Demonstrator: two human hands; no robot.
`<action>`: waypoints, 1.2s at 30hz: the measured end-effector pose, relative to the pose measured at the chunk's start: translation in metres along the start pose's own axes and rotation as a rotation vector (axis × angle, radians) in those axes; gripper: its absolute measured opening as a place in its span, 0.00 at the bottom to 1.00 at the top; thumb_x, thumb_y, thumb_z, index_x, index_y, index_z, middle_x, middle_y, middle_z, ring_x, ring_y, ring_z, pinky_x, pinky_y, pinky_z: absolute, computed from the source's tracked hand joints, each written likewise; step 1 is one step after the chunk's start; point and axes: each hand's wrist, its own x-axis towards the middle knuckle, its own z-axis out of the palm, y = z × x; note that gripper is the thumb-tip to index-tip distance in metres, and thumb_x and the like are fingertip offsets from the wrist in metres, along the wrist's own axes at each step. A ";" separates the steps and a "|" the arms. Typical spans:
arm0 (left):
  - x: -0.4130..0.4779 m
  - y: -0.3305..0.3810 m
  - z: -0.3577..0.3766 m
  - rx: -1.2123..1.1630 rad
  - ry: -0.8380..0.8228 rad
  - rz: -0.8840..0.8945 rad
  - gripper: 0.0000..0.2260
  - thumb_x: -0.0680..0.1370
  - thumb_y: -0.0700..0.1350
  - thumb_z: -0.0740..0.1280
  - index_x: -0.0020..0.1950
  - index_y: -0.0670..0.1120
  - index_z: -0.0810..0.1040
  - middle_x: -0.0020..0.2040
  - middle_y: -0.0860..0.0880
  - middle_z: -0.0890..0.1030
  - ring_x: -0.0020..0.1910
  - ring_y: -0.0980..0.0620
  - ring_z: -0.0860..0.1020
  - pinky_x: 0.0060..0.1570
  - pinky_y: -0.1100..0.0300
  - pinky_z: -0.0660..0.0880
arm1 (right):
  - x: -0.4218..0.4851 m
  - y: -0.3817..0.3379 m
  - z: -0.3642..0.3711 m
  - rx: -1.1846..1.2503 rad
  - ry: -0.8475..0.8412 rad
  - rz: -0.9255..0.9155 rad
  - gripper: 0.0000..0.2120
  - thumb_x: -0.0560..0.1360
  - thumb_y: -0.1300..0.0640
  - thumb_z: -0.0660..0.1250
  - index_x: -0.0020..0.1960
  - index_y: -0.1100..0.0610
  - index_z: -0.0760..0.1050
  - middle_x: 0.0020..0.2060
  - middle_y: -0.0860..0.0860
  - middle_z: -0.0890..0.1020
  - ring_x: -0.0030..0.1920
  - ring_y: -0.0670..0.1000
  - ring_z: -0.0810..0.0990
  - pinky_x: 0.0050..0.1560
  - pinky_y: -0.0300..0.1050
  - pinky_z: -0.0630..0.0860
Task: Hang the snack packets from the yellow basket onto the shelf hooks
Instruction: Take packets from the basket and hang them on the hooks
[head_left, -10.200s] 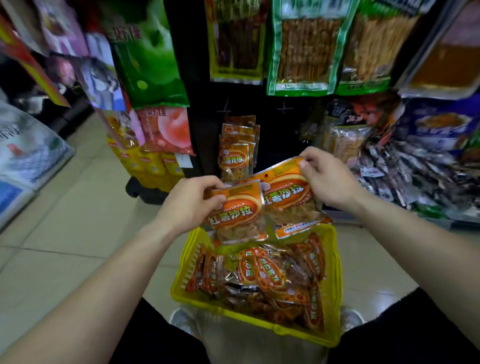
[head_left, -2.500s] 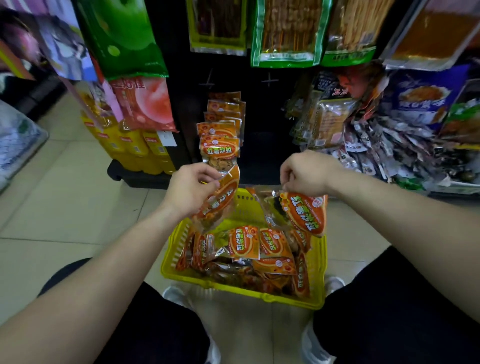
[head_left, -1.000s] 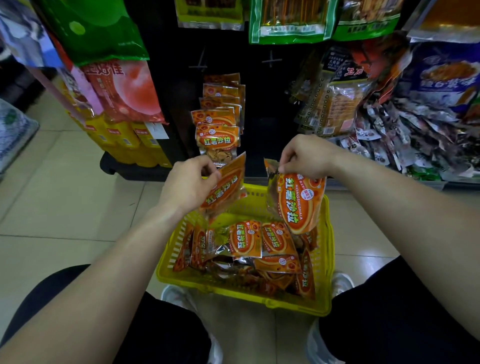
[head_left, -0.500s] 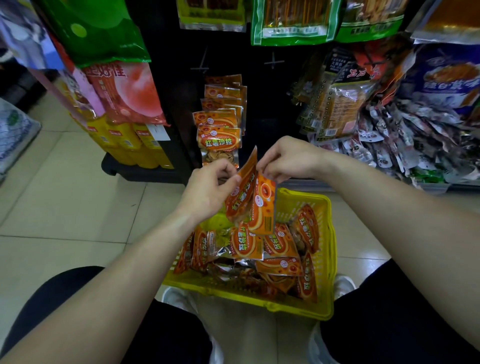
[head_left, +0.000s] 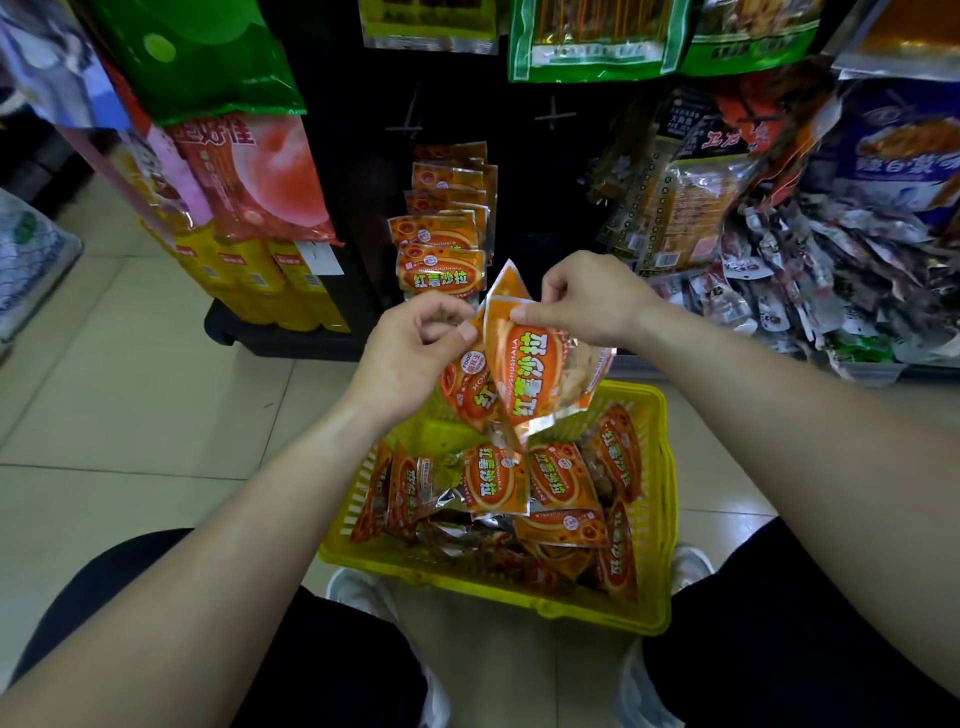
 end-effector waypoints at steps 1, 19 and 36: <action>-0.001 0.002 0.000 -0.028 -0.011 -0.005 0.04 0.81 0.41 0.67 0.55 0.44 0.79 0.38 0.47 0.86 0.41 0.52 0.86 0.37 0.65 0.79 | -0.001 0.000 0.001 0.000 0.022 -0.025 0.20 0.73 0.40 0.72 0.34 0.55 0.76 0.35 0.48 0.81 0.39 0.48 0.81 0.38 0.47 0.74; 0.000 -0.004 0.011 -0.044 0.102 -0.087 0.05 0.79 0.47 0.70 0.54 0.51 0.80 0.43 0.52 0.85 0.43 0.60 0.84 0.37 0.72 0.76 | -0.002 -0.008 0.014 0.063 0.240 0.039 0.17 0.73 0.45 0.74 0.32 0.52 0.73 0.29 0.46 0.79 0.32 0.45 0.80 0.30 0.40 0.67; 0.013 -0.021 -0.003 0.392 0.205 0.000 0.01 0.79 0.50 0.70 0.50 0.55 0.80 0.49 0.54 0.85 0.50 0.56 0.83 0.48 0.50 0.82 | -0.001 -0.007 0.014 0.160 0.068 0.013 0.19 0.70 0.45 0.77 0.49 0.51 0.70 0.35 0.49 0.83 0.37 0.49 0.83 0.38 0.52 0.78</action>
